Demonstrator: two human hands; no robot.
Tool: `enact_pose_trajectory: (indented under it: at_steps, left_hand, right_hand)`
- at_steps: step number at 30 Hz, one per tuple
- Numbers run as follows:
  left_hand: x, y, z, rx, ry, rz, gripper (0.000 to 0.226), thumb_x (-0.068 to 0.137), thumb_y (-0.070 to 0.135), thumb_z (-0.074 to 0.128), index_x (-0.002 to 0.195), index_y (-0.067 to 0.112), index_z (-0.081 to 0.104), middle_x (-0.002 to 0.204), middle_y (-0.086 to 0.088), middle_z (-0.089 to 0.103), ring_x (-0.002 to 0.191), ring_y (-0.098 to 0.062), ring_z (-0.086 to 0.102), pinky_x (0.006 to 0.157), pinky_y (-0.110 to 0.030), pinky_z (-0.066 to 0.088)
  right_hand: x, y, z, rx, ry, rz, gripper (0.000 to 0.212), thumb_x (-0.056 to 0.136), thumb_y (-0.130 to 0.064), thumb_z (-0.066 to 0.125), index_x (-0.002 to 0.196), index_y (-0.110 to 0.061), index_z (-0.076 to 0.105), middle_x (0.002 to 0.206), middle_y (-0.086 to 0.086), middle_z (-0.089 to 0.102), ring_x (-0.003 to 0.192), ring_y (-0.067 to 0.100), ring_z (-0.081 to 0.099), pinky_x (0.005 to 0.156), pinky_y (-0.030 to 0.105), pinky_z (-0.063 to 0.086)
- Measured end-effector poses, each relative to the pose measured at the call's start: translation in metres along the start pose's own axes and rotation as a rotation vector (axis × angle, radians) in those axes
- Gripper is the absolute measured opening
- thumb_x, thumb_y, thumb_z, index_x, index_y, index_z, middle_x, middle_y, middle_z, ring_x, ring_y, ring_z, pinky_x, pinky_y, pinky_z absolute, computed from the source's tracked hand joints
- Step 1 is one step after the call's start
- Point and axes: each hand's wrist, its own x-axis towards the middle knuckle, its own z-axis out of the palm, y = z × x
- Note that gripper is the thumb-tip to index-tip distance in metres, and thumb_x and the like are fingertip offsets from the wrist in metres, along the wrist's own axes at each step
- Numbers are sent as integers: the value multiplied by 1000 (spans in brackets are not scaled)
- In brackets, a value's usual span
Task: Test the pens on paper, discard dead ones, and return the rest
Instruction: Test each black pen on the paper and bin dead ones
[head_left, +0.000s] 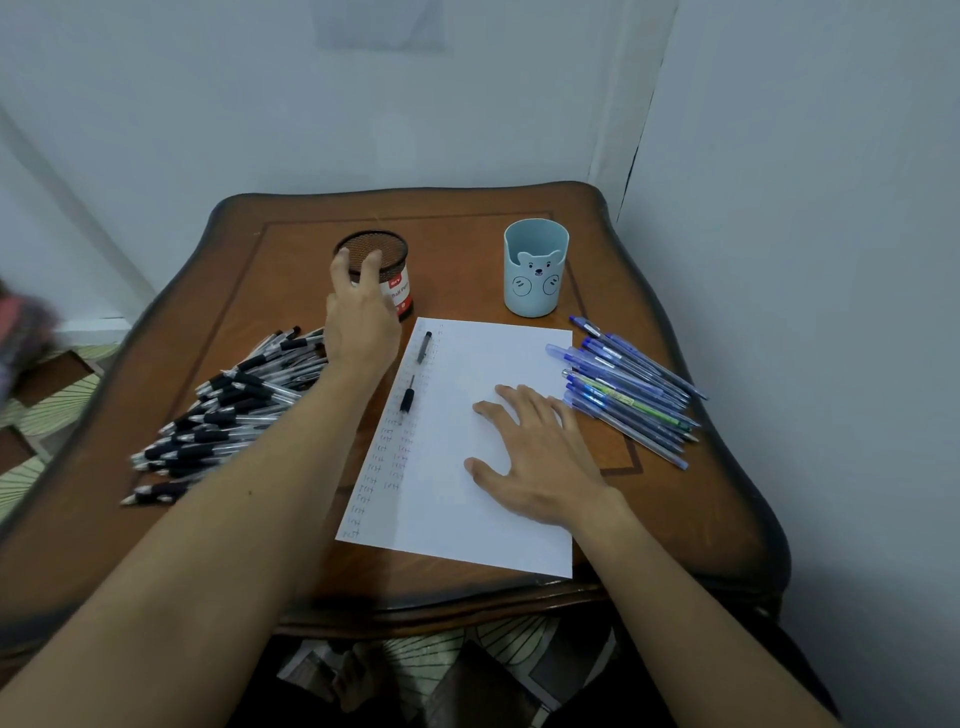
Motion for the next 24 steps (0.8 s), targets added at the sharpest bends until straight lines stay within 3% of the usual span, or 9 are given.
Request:
enact_pose_trajectory:
  at_steps: [4,12,16,20,22,24]
  left_hand:
    - [14,2,0,-111,55,-20,31,102,1,46,131,-1,57,139,-19,47,123,-38,53,106,-41,44]
    - [20,14,11,-222,62,181,27,101,2,47,122,-3,63,125,-21,53,111,-28,53,90,-25,41]
    - [16,22,19,-182,-13,225,31,102,0,46,129,-6,60,127,-23,53,117,-35,53,94,-25,40]
    - [17,25,17,-160,-74,193,36,103,2,45,137,-2,57,131,-21,54,122,-35,52,102,-35,45]
    - [16,22,14,-133,-82,222,40,101,3,48,141,4,55,136,-17,53,124,-31,52,98,-39,48]
    - [9,16,12,-117,-2,285,46,95,3,54,140,8,56,137,-12,53,115,-26,57,83,-37,53]
  right_hand:
    - [1,0,0,-3,-11,2,66,94,-65,41,152,-38,25,165,-5,12,153,16,1,122,44,-5]
    - [1,-1,0,-3,-3,5,68,91,-66,39,152,-36,27,165,-4,14,153,17,3,121,45,-4]
    - [0,-2,0,-2,-1,7,67,92,-65,40,152,-36,27,165,-4,14,153,17,3,121,44,-4]
    - [1,-2,-1,0,-3,9,69,91,-66,38,152,-36,28,165,-4,15,153,17,4,121,44,-4]
    - [0,-2,-1,-3,0,11,69,90,-66,37,151,-36,29,165,-4,16,153,17,5,121,44,-3]
    - [0,-3,-1,-2,1,17,68,91,-66,35,151,-36,29,165,-3,16,153,18,6,121,44,-2]
